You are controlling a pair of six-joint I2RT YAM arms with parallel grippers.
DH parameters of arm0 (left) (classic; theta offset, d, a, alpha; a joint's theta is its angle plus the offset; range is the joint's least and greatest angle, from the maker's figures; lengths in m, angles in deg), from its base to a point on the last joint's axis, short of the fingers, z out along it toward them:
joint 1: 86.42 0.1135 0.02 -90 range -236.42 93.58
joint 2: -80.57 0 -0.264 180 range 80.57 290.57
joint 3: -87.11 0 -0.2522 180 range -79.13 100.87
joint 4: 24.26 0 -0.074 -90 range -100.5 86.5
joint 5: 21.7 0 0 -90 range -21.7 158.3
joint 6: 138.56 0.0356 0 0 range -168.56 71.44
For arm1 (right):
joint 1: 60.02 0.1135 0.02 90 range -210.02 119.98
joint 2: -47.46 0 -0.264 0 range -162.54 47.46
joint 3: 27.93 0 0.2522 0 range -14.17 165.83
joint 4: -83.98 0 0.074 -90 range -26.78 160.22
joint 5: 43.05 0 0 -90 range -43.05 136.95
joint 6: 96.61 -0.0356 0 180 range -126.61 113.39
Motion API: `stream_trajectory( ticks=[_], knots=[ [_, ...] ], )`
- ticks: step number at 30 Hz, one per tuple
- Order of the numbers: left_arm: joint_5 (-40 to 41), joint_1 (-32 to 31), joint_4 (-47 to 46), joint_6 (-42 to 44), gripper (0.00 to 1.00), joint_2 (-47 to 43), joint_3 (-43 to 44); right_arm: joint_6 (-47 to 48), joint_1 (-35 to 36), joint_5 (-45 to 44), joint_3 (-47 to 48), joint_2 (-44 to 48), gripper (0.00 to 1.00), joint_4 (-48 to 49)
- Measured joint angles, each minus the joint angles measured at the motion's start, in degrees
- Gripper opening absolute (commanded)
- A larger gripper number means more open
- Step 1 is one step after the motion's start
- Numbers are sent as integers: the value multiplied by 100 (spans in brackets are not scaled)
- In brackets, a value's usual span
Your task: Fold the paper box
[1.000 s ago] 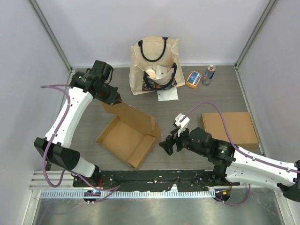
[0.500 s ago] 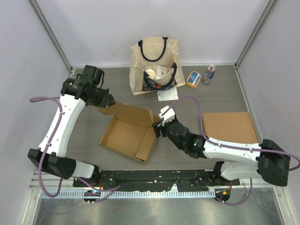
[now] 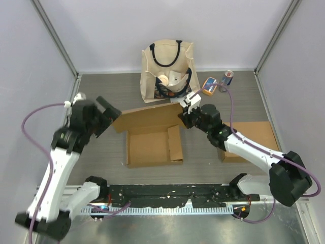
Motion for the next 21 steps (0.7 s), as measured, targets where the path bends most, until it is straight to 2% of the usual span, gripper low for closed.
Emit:
stream_trajectory(
  ticks=[1,4,5,7,12,16,19,21],
  knots=[
    [-68,0,-474,627,100,-789,-732,48,-184,286,74,-28,8,-87],
    [-448,0,-1493,1777,100,-2330,-2094,214,-603,1045,321,-136,6,-398],
    [-597,0,-1808,2116,100,-2636,-2411,278,-721,1300,424,-195,5,-518],
    [-846,0,-2199,2717,100,-2575,-2677,356,-911,1707,605,-317,1,-737],
    [-1019,7,-2428,3510,100,-1467,-2363,446,-1231,2221,1088,-802,1,-1233],
    [-1117,15,-2371,3783,100,-1926,-2288,448,-1281,2389,1202,-898,1,-1322],
    [-953,15,-2135,3797,100,-2380,-1832,448,-1279,2459,1213,-898,1,-1360],
    [-802,15,-2109,3773,96,-2601,-1513,446,-1272,2463,1213,-898,1,-1370]
  ],
)
